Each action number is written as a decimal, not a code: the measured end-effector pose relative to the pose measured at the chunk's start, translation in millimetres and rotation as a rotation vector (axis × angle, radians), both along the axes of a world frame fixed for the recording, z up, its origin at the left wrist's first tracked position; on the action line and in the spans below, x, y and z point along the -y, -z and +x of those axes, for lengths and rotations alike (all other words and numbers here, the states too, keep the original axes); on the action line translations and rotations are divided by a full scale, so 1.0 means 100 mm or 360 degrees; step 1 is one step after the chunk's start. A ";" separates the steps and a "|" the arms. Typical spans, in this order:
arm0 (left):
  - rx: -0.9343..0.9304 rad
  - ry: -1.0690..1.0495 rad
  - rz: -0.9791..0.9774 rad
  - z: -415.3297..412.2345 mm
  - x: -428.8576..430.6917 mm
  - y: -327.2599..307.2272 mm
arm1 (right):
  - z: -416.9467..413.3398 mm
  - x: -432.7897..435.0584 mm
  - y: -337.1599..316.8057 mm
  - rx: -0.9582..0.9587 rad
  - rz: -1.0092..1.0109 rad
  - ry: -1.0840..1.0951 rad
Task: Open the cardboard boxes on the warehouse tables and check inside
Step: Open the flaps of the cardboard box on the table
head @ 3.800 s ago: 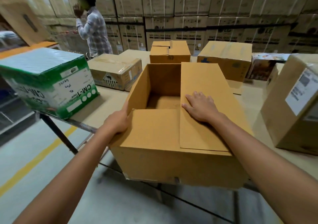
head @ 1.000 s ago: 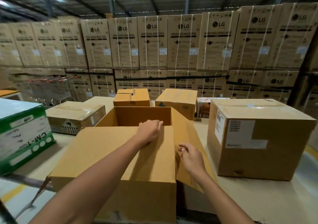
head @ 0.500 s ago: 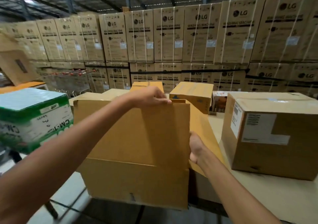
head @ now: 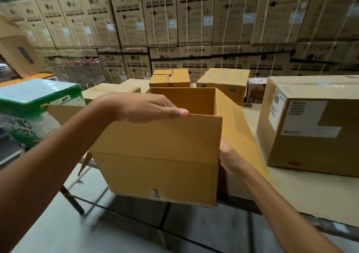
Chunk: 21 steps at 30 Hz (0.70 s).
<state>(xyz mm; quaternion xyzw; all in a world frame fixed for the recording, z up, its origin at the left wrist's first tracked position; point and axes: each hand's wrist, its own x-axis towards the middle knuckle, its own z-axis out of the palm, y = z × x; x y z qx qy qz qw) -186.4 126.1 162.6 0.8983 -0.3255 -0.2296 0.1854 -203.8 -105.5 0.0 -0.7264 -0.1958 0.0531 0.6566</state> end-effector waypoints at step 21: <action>0.0922 -0.0546 -0.0039 -0.20 0.27 0.25 | -0.02 -0.11 0.24 0.0027 0.0295 0.0197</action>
